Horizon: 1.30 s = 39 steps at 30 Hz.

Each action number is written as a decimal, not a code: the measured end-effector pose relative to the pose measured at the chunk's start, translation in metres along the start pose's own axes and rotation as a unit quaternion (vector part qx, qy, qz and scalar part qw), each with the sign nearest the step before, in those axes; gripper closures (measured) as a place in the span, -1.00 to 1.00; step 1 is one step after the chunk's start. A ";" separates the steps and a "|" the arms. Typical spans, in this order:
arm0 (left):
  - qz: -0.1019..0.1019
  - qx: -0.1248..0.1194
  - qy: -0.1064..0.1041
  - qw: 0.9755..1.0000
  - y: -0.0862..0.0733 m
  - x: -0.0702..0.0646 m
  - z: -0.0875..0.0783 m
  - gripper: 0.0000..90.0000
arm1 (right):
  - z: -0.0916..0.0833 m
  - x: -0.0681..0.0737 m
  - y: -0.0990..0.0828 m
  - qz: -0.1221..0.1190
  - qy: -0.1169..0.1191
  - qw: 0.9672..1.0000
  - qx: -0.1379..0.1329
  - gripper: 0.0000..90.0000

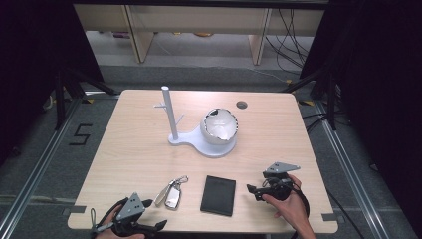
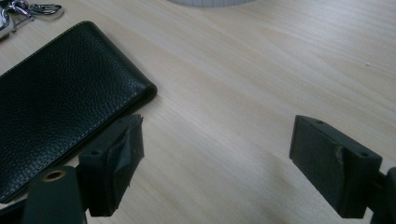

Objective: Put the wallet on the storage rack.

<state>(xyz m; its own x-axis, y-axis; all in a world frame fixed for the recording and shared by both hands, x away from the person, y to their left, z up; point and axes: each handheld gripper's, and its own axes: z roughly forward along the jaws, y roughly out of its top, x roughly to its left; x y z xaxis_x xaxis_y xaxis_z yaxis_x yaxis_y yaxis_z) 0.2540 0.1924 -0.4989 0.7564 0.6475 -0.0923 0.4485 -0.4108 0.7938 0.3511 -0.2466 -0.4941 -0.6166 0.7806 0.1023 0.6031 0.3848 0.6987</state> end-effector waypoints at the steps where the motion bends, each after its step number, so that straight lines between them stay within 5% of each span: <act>1: 0.000 0.000 0.000 1.000 0.000 0.000 0.000 -0.53 | 0.000 0.000 0.000 0.000 0.000 1.000 0.000 -0.59; 6: 0.010 -0.005 -0.013 1.000 0.005 -0.006 0.001 -0.32 | 0.000 0.000 0.003 0.001 0.007 1.000 0.001 -0.56; 7: -0.002 -0.016 -0.013 1.000 0.005 -0.010 0.003 -0.32 | 0.000 0.000 0.003 0.001 0.007 1.000 0.001 -0.56; 9: 0.016 -0.007 -0.019 1.000 0.007 -0.010 0.004 -0.19 | 0.000 0.000 0.005 -0.001 0.007 1.000 -0.002 -0.55; 10: 0.007 -0.014 -0.023 1.000 0.008 -0.015 0.007 -0.14 | 0.000 0.001 0.006 0.000 0.010 1.000 0.000 -0.54; 13: 0.019 -0.003 -0.031 0.999 0.011 -0.021 0.011 0.09 | 0.001 0.001 0.009 -0.015 0.013 1.000 0.000 -0.53; 15: 0.034 0.002 -0.041 0.999 0.013 -0.023 0.016 0.23 | 0.004 0.005 0.012 -0.001 0.019 1.000 -0.012 -0.52; 18: 0.042 0.003 -0.054 0.998 0.019 -0.029 0.024 0.38 | 0.004 0.007 0.019 -0.008 0.029 1.000 0.002 -0.51; 21: 0.058 0.012 -0.062 0.996 0.025 -0.036 0.032 0.53 | 0.006 0.009 0.023 -0.008 0.031 0.999 -0.004 -0.51; 22: 0.087 0.017 -0.072 0.993 0.030 -0.038 0.038 0.62 | 0.009 0.011 0.024 -0.007 0.037 0.999 -0.003 -0.49; 25: 0.091 0.016 -0.077 0.993 0.033 -0.042 0.044 0.69 | 0.014 0.013 0.025 -0.004 0.040 0.999 -0.012 -0.48; 27: 0.114 0.020 -0.076 0.990 0.036 -0.045 0.050 0.75 | 0.013 0.014 0.029 -0.009 0.044 0.999 -0.002 -0.47; 39: 0.137 0.025 -0.107 0.984 0.054 -0.060 0.081 0.94 | 0.037 0.024 0.052 -0.044 0.095 0.994 0.018 -0.30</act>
<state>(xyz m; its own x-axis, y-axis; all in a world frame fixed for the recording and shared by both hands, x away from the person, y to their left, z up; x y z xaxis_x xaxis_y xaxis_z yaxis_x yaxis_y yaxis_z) 0.2709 0.0795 -0.4992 0.9329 0.3599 -0.0089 0.2333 -0.5855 0.7764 0.3864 -0.1891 -0.4812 -0.7506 0.6368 0.1763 0.5577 0.4675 0.6859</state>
